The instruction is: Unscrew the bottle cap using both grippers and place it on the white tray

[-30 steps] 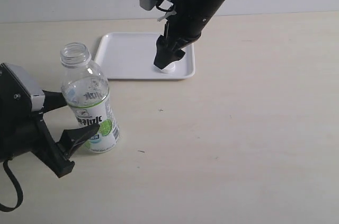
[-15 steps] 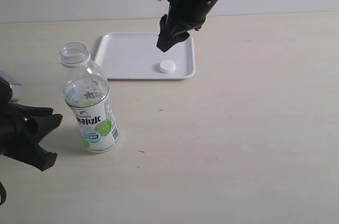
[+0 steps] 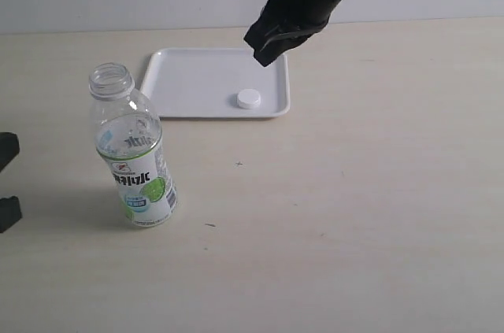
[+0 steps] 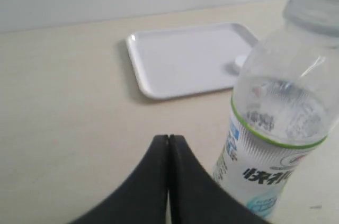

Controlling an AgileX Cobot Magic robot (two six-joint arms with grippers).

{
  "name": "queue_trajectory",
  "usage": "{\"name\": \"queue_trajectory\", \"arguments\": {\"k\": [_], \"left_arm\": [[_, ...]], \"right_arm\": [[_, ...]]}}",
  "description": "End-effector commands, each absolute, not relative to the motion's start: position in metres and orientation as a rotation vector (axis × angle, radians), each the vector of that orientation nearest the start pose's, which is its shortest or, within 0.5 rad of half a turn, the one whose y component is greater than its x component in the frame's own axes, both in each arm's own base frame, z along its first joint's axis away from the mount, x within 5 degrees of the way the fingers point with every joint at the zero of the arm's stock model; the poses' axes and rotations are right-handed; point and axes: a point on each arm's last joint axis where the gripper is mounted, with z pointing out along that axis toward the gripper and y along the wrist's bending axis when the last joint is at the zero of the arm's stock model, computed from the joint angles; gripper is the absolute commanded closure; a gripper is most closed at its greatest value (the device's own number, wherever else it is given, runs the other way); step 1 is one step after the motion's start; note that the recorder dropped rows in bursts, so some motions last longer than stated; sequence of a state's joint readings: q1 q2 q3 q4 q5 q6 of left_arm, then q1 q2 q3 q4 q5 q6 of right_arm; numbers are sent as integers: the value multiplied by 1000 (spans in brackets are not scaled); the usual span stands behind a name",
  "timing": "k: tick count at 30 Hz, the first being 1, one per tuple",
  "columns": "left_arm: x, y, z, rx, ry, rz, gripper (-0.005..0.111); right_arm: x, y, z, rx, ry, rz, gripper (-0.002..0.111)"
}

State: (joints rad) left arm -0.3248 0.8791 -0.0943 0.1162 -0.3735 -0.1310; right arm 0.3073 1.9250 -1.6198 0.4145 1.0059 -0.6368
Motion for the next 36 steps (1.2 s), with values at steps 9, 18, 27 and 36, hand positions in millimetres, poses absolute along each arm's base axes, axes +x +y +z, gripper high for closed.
{"name": "queue_trajectory", "arguments": {"k": [9,18,27,36], "left_arm": [[90,-33,214,197,1617,-358,107],[85,-31,217,197,1588,-357,107],[85,-31,217,202,1587,-352,107],[80,-33,219,341,1536,-271,107]], "right_arm": [[310,122,284,-845,2360,333,108],[260,101,275,-651,2320,315,108],[258,101,270,-558,2363,361,108],[258,101,270,-558,2363,361,108]]}}
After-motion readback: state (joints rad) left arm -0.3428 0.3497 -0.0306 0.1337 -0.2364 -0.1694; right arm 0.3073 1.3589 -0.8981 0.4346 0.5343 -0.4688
